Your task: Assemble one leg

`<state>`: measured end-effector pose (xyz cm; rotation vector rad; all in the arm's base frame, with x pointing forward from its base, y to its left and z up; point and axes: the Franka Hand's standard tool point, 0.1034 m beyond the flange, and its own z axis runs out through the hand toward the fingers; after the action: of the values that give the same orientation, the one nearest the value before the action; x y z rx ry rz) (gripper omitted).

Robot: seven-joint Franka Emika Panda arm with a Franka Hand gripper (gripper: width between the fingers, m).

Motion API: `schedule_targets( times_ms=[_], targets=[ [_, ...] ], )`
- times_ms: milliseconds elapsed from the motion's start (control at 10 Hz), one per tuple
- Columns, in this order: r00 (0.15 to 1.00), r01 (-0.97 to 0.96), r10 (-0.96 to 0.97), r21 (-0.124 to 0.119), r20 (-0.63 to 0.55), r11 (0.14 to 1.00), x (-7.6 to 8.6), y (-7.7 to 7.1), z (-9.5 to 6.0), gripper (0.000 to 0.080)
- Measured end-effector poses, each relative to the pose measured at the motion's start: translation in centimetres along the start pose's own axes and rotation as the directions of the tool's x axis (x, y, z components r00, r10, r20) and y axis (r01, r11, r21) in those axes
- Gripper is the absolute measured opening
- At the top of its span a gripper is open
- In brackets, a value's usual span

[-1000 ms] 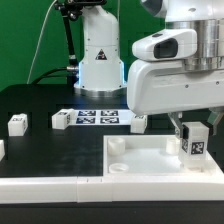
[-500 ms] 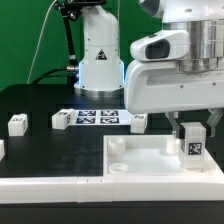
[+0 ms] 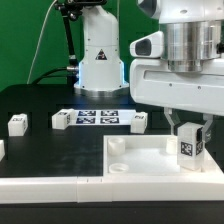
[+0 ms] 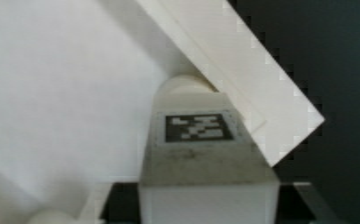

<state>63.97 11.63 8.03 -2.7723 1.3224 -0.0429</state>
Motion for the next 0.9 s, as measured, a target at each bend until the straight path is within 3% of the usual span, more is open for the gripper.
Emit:
schedule_targets(
  times_ms=[400,600,700,800,900],
  targets=[
    [0.952,-0.305,0.305,-0.004,-0.007,0.952,0.05,0.12,0.0,0.0291],
    [0.951,-0.309,0.309,-0.004,-0.007,0.951,0.05,0.12,0.0,0.0291],
    [0.957,-0.29,0.29,-0.004,-0.007,0.957,-0.04,0.07,0.0,0.0361],
    [0.963,-0.271,0.271,-0.004,-0.007,0.963,-0.23,-0.04,0.01,0.0544],
    [0.981,-0.195,0.195,-0.001,-0.007,0.981,-0.26,-0.1,0.02,0.0617]
  ],
)
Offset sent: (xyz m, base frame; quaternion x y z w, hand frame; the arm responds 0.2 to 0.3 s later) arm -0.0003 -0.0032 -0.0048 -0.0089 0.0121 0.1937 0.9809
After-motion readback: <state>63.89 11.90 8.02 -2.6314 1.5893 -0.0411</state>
